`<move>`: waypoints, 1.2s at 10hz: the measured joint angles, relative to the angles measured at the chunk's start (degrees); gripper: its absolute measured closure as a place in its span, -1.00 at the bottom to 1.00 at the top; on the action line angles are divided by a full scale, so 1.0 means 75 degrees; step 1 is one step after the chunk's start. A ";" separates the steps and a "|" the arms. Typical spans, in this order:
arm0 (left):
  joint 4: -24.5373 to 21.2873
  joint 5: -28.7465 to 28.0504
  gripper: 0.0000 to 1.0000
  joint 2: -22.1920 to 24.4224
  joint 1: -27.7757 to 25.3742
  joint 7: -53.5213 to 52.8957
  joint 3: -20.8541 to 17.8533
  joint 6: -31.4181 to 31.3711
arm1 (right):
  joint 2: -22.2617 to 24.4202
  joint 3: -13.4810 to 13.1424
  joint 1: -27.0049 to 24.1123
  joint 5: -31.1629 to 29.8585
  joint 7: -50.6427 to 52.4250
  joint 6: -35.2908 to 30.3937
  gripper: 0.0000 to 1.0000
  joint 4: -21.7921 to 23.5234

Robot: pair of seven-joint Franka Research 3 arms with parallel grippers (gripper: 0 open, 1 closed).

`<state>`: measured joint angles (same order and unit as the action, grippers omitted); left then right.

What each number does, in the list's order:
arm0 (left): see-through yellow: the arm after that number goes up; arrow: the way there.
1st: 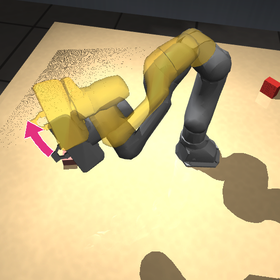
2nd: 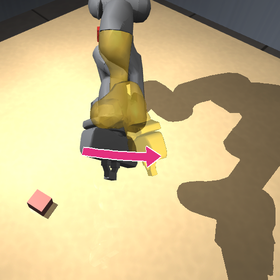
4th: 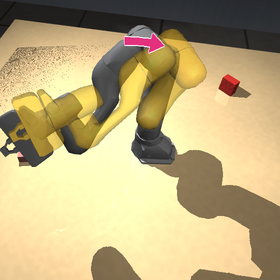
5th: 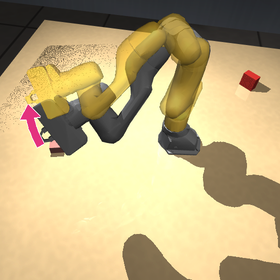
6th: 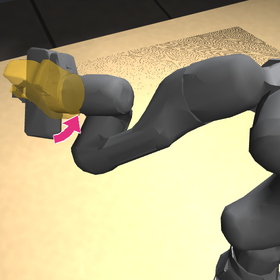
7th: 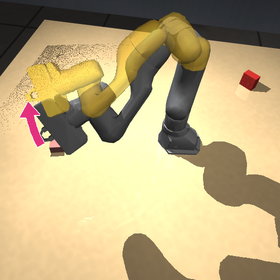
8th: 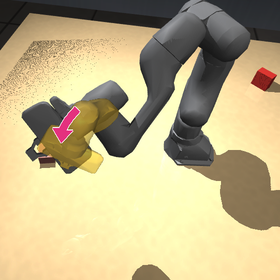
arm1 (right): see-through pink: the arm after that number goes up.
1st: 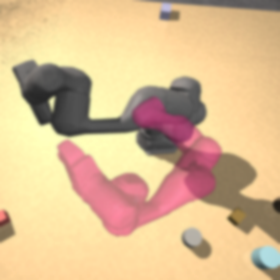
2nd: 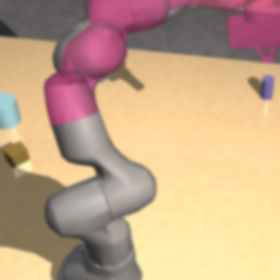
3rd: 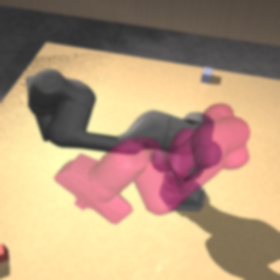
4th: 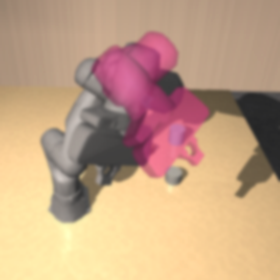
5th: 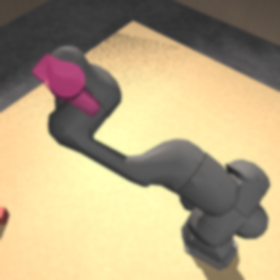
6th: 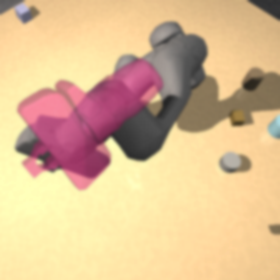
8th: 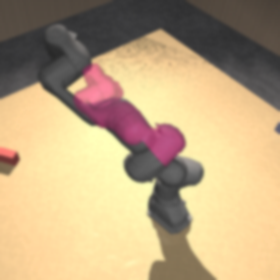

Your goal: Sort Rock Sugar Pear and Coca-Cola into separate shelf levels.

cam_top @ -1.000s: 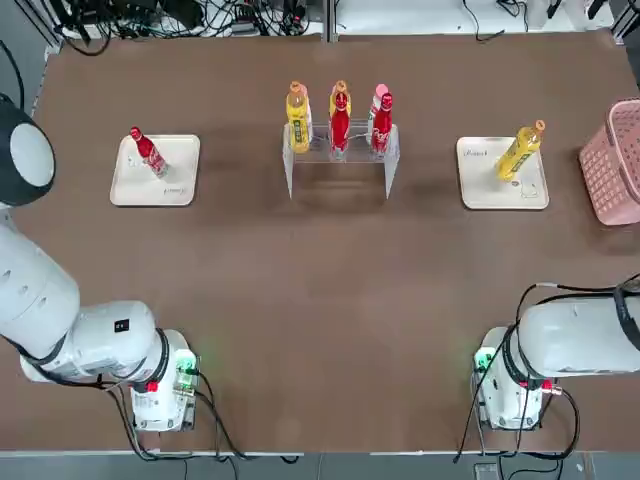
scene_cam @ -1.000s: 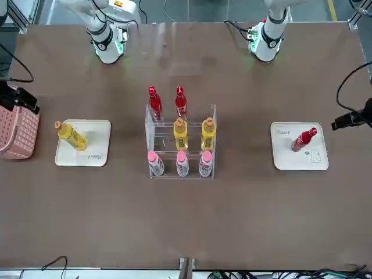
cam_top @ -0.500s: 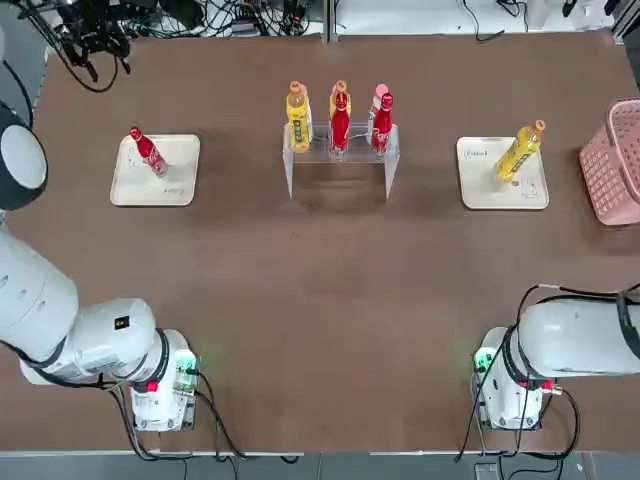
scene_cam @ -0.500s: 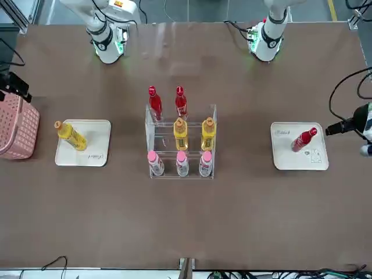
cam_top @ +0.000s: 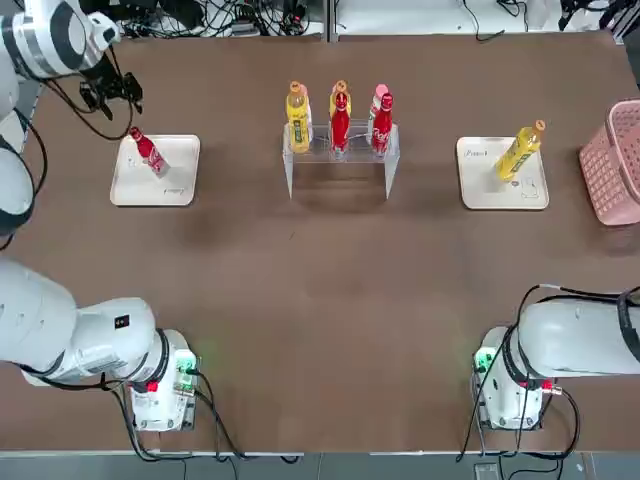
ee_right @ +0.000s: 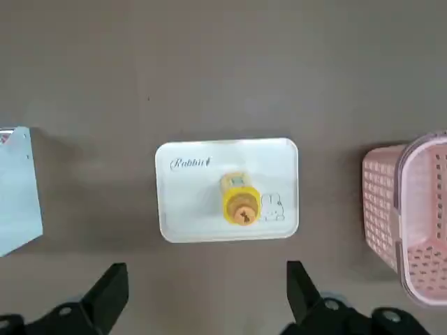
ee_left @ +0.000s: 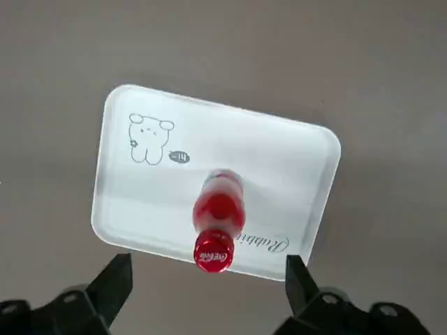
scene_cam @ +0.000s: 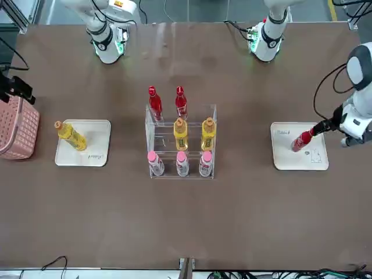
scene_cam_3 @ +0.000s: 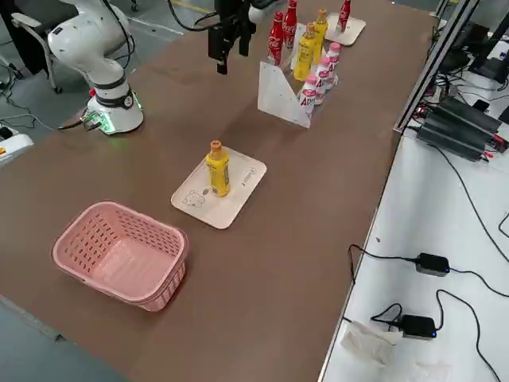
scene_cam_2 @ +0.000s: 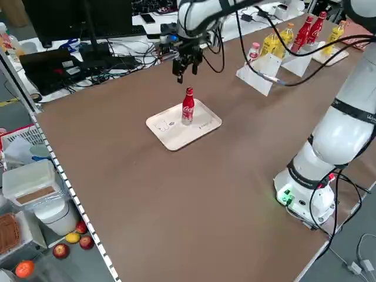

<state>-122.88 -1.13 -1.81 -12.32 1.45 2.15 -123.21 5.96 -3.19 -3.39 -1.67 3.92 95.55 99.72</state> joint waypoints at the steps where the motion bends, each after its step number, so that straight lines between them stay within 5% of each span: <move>1: -0.0278 -0.0037 -0.91 0.0094 0.0000 -0.0080 0.0001 -0.0119 | 0.0252 -0.0001 -0.0031 0.0000 0.0110 0.0452 -1.00 0.0566; 5: -0.0479 -0.0103 -0.77 0.0030 -0.0210 -0.0423 0.0001 -0.0498 | 0.0752 -0.0087 -0.0206 0.0000 0.0441 0.1834 -0.97 0.2388; 7: -0.0484 -0.0104 -0.71 -0.0177 -0.0204 -0.0435 0.0036 -0.0780 | 0.0746 -0.0421 -0.0239 0.0000 0.0934 0.2749 -0.77 0.3202; 9: -0.0484 -0.0104 -0.64 -0.0299 -0.0192 -0.0432 0.0066 -0.0915 | 0.0727 -0.0765 -0.0264 0.0000 0.1336 0.3350 -0.65 0.3766; 12: -0.0485 -0.0104 -0.57 -0.0336 -0.0184 -0.0429 0.0076 -0.0966 | 0.0598 -0.0799 -0.0259 0.0116 0.1356 0.3665 -0.65 0.4136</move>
<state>-126.52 -1.91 -4.33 -13.71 -1.77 2.72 -130.45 10.45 -9.19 -5.33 -0.80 14.09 123.04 130.73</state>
